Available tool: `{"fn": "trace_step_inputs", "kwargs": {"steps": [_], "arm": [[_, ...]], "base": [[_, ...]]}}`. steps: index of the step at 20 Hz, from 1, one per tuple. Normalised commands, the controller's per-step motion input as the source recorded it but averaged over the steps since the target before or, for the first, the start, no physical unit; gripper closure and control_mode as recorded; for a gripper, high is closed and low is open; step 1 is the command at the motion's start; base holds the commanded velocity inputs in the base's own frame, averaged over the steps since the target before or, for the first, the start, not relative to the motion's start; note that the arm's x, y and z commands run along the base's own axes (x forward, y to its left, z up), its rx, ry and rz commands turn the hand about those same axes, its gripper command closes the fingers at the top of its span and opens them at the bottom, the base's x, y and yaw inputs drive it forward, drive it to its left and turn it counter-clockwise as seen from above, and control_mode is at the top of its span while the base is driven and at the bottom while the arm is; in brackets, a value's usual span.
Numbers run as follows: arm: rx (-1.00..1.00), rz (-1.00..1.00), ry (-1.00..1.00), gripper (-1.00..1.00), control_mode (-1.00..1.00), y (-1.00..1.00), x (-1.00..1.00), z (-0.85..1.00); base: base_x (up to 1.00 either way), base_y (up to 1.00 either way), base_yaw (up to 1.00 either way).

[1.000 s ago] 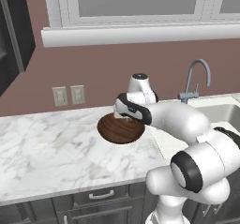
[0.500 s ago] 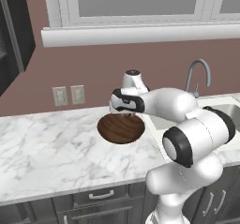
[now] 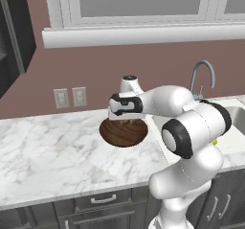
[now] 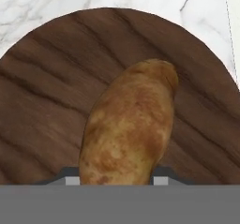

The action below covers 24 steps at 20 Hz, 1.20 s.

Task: Pick the potatos from the cabinet and place them in one bowl. Pick the corn from the sink and place it in the other bowl.

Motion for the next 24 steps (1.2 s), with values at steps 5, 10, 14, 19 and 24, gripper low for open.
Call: {"fn": "trace_step_inputs", "kwargs": {"steps": [5, 10, 14, 19, 24], "arm": [[0.0, 0.0, 0.01, 1.0, -1.0, 0.01, 0.12, -0.24], [0.0, 0.0, 0.03, 1.0, -1.0, 0.1, 0.06, -0.32], [0.0, 0.0, 0.04, 1.0, -1.0, 0.17, 0.0, -0.25], [0.0, 0.0, 0.06, 1.0, -1.0, 0.04, 0.0, -0.25], [0.0, 0.0, 0.03, 1.0, -1.0, 0.0, 0.0, -0.34]], "base": [[0.0, 0.0, 0.0], [0.0, 0.0, 0.0], [0.0, 0.0, 0.0], [0.0, 0.0, 0.0], [0.0, 0.0, 0.0]]}}
